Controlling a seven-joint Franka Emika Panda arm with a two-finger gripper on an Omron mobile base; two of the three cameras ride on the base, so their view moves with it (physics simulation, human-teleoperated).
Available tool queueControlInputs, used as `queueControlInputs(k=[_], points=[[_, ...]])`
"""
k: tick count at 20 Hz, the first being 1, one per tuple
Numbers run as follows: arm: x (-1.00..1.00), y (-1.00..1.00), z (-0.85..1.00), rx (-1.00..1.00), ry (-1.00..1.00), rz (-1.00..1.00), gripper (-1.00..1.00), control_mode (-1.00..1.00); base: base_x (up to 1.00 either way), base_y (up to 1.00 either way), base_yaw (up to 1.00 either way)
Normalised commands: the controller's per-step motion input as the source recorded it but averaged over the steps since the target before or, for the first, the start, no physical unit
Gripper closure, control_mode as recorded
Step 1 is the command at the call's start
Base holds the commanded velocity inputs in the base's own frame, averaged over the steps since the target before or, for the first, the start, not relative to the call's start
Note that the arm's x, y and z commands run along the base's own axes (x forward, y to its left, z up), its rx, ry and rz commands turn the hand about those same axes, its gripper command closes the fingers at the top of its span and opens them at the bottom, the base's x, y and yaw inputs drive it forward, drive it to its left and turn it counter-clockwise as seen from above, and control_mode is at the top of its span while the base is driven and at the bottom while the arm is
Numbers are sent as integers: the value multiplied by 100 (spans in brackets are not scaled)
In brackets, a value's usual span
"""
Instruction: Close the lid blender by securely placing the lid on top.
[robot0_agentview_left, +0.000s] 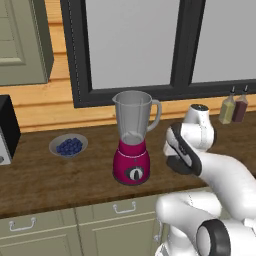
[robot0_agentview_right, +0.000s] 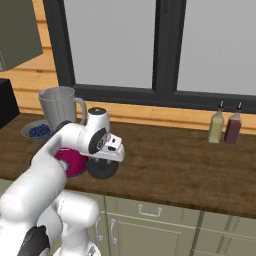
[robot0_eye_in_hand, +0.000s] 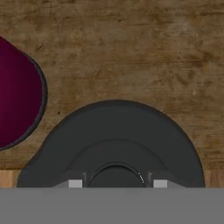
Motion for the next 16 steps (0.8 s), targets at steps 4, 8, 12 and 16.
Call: queueControlInputs(k=[4, 8, 12, 16], points=[[-41, 16, 100, -1, -14, 0, 100, -100, 0, 0, 0], [-23, 39, 100, -3, -11, 0, 100, -100, 0, 0, 0], [-11, 52, 100, -4, -10, 0, 100, -100, 0, 0, 0], [-15, 48, 100, -3, -11, 0, 100, -100, 0, 0, 0]])
